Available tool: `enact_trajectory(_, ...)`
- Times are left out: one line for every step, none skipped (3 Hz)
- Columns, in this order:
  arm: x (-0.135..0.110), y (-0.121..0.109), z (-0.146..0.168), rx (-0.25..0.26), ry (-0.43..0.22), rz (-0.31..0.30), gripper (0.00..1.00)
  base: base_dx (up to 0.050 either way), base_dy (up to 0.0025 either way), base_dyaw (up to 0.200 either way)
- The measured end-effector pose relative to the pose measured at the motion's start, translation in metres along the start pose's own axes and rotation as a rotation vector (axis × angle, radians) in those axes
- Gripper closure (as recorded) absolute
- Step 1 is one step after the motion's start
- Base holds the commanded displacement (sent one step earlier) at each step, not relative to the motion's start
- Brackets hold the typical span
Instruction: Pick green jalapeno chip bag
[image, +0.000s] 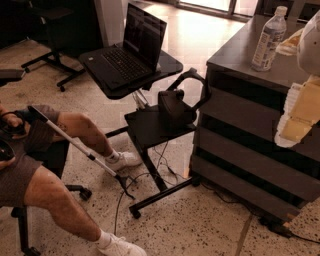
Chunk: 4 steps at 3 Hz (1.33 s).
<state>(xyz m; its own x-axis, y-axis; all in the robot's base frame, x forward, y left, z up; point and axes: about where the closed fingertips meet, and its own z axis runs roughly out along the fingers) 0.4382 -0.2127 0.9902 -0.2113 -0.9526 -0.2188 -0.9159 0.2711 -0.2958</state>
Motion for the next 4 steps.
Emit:
enact_trajectory(0.0000,0.0000,-0.0001,0.000,0.000,0.000,0.00,0.000,0.00000,-0.186)
enact_trajectory(0.0000,0.0000,-0.0001,0.000,0.000,0.000,0.00,0.000,-0.00007,-0.185)
enact_trajectory(0.0000,0.0000,-0.0001,0.000,0.000,0.000,0.00,0.000,-0.00001,-0.088)
enact_trajectory(0.0000,0.0000,-0.0001,0.000,0.000,0.000,0.00,0.000,0.00006,-0.189)
